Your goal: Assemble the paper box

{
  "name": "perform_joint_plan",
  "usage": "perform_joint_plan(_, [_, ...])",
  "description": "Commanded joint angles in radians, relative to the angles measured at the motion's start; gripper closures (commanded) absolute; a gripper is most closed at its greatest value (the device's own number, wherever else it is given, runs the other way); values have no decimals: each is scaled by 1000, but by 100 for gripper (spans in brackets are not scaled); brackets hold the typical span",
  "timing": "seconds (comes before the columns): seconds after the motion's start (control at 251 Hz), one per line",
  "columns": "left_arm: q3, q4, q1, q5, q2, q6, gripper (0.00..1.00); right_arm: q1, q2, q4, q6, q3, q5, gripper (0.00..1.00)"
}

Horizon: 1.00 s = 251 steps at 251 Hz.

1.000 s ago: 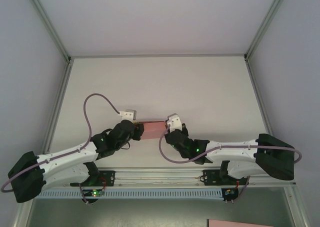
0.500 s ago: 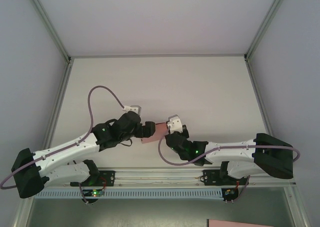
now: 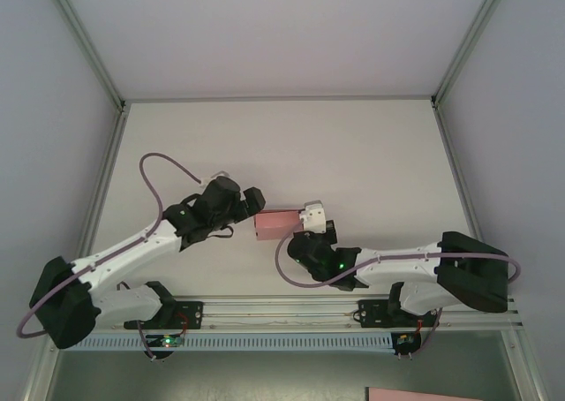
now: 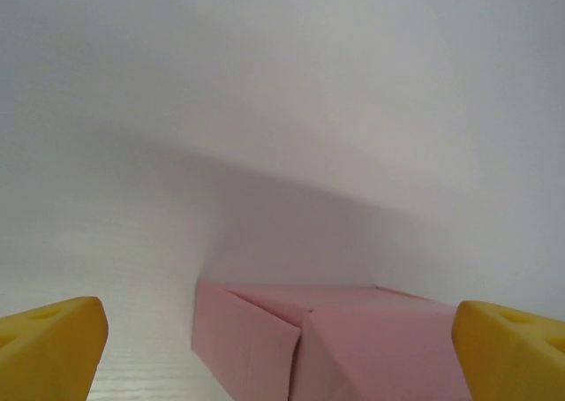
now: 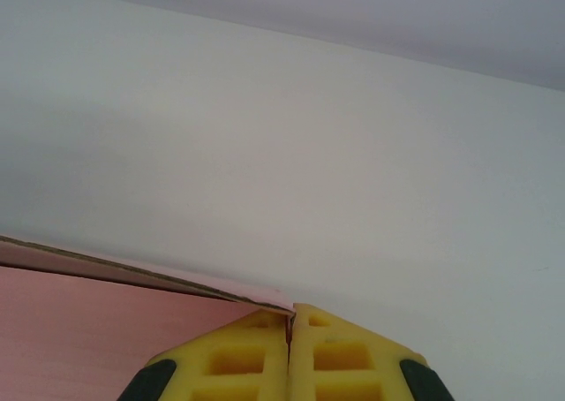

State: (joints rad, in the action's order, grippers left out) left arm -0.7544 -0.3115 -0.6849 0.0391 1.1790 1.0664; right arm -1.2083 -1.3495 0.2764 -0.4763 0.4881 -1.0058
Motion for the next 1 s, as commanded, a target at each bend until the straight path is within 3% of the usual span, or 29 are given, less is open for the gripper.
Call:
perform_joint_plan(0.0, [25, 115, 9, -70, 22, 84, 0, 16, -30, -81, -49, 31, -9, 100])
perform_joint_plan(0.319, [154, 306, 5, -129, 77, 198, 8, 12, -67, -141, -107, 67, 18, 100])
perform_joint_plan(0.499, [160, 336, 3, -121, 118, 205, 24, -7, -18, -158, -85, 74, 81, 87])
perform_joint_plan(0.65, [180, 359, -3, -94, 135, 214, 35, 5, 71, -143, -49, 66, 181, 68])
perform_joint_plan(0.734, [196, 366, -5, -77, 138, 222, 44, 21, 112, -116, -37, 46, 238, 62])
perform_joint_plan(0.998, [219, 375, -27, -44, 152, 210, 50, 50, 213, -69, -54, -8, 292, 46])
